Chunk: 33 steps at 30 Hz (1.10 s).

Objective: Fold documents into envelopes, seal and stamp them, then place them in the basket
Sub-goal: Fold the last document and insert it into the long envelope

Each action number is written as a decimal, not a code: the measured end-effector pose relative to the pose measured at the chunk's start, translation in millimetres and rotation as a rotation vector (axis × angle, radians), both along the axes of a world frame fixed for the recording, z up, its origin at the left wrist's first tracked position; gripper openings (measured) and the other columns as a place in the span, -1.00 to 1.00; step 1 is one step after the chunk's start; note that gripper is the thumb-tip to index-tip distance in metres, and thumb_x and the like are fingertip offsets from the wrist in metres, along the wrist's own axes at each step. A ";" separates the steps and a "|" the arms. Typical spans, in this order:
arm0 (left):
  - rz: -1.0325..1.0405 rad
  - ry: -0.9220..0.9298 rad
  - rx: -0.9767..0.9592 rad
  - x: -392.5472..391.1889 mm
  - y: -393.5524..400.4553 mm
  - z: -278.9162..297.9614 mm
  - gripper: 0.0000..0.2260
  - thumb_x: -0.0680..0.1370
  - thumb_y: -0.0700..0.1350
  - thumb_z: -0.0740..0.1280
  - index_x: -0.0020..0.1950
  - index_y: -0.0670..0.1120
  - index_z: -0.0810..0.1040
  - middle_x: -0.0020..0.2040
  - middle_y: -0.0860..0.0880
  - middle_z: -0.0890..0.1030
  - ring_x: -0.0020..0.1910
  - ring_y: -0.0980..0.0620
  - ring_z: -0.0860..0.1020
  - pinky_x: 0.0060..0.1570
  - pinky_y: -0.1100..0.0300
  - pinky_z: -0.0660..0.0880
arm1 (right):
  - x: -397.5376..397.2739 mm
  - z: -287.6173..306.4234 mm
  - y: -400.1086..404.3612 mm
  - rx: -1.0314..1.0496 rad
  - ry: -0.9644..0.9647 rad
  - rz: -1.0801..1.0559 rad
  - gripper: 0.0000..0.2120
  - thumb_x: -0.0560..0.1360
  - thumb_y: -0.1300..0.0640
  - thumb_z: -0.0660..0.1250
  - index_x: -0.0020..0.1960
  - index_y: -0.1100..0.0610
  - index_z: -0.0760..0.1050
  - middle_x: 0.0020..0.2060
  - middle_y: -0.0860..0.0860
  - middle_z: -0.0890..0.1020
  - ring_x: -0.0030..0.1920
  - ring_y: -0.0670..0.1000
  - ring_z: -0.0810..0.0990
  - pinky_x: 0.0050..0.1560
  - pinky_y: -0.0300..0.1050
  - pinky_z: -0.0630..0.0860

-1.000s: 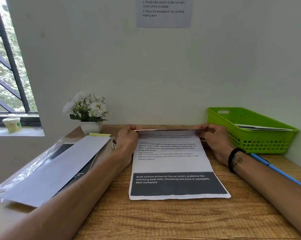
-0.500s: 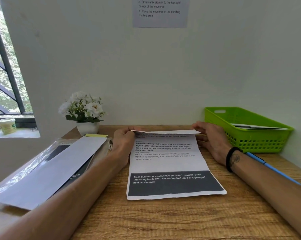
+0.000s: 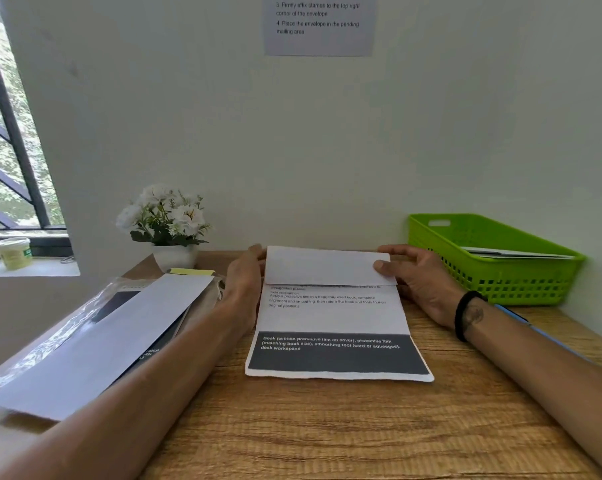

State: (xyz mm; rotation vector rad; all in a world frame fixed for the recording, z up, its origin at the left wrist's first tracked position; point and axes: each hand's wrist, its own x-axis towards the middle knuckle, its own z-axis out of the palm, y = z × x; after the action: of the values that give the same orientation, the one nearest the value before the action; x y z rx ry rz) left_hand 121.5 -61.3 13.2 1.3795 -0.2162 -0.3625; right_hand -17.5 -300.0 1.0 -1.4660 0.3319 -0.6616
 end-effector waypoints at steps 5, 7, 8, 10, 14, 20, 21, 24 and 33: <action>-0.113 -0.100 0.099 -0.6 -1.9 -2.9 -0.80 0.65 -0.07 0.39 0.21 -0.14 0.64 -0.05 -0.13 0.77 -0.07 -0.17 0.75 0.03 -0.10 0.69 | 3.5 -1.8 -1.7 0.042 -0.048 -0.057 -0.64 0.46 0.35 0.51 0.23 0.21 0.57 0.08 0.17 0.73 -0.10 0.08 0.72 -0.09 0.00 0.67; -0.130 -0.170 0.153 0.7 -3.6 -5.9 -0.81 0.62 -0.16 0.43 0.23 -0.13 0.64 -0.05 -0.12 0.77 -0.10 -0.14 0.75 -0.03 -0.05 0.71 | 3.4 -1.7 -1.5 0.051 -0.056 -0.060 -0.65 0.47 0.34 0.51 0.23 0.21 0.57 0.08 0.16 0.73 -0.07 0.10 0.72 -0.03 0.04 0.66; -0.127 -0.184 0.166 0.5 -3.5 -6.4 -0.81 0.61 -0.19 0.43 0.22 -0.12 0.64 -0.05 -0.12 0.77 -0.12 -0.14 0.75 -0.06 -0.04 0.71 | 3.5 -2.0 -1.4 0.052 -0.056 -0.057 -0.65 0.47 0.34 0.50 0.23 0.21 0.57 0.07 0.16 0.74 -0.06 0.11 0.72 -0.01 0.06 0.65; -0.115 -0.181 0.159 0.7 -3.3 -7.1 -0.82 0.61 -0.22 0.42 0.22 -0.12 0.64 -0.05 -0.14 0.76 -0.13 -0.15 0.75 -0.07 -0.06 0.71 | 3.9 -2.9 -1.7 0.040 -0.048 -0.038 -0.62 0.46 0.33 0.51 0.25 0.23 0.56 0.08 0.17 0.74 0.01 0.16 0.72 0.04 0.08 0.65; -0.079 -0.161 0.128 4.2 -3.4 -8.4 -0.83 0.61 -0.25 0.41 0.19 -0.12 0.64 -0.07 -0.18 0.76 -0.11 -0.22 0.74 -0.01 -0.20 0.69 | 4.1 -3.9 -2.8 -0.008 -0.027 0.019 -0.58 0.43 0.34 0.54 0.26 0.22 0.56 0.11 0.17 0.73 0.14 0.22 0.71 0.16 0.14 0.63; -0.054 -0.145 0.086 7.2 -3.3 -9.9 -0.81 0.62 -0.21 0.41 0.23 -0.10 0.62 -0.04 -0.17 0.76 -0.12 -0.20 0.75 -0.02 -0.23 0.69 | 4.2 -4.5 -2.7 -0.070 0.007 0.038 -0.57 0.42 0.33 0.56 0.26 0.21 0.57 0.11 0.18 0.73 0.16 0.21 0.71 0.24 0.19 0.61; -0.056 -0.146 0.086 7.4 -3.4 -9.8 -0.81 0.63 -0.21 0.40 0.23 -0.09 0.62 -0.03 -0.17 0.75 -0.11 -0.19 0.75 -0.02 -0.22 0.69 | 4.2 -4.7 -2.7 -0.077 0.008 0.031 -0.59 0.42 0.33 0.55 0.25 0.22 0.58 0.10 0.18 0.73 0.15 0.21 0.71 0.24 0.19 0.61; -0.095 -0.161 0.098 7.1 -3.0 -9.8 -0.79 0.63 -0.21 0.41 0.26 -0.08 0.60 0.01 -0.14 0.75 -0.10 -0.15 0.75 -0.06 -0.12 0.71 | 5.0 -5.7 -3.6 -0.102 -0.011 -0.013 -0.67 0.44 0.35 0.54 0.18 0.22 0.61 0.07 0.19 0.74 0.15 0.23 0.70 0.23 0.15 0.61; -0.132 -0.201 0.159 5.7 -2.0 -10.1 -0.68 0.60 -0.28 0.42 0.34 -0.12 0.56 0.06 -0.14 0.73 -0.09 -0.15 0.75 -0.10 -0.05 0.70 | 5.7 -4.9 -2.1 -0.097 -0.030 -0.067 -0.79 0.48 0.39 0.48 0.08 0.22 0.63 0.08 0.24 0.72 0.02 0.17 0.69 0.19 0.13 0.62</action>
State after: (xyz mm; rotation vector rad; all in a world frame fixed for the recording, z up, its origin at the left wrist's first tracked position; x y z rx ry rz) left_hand 127.2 -63.3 3.1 1.5645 -0.4542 -0.3562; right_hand -11.8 -302.2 -3.9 -1.5409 0.3302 -0.7616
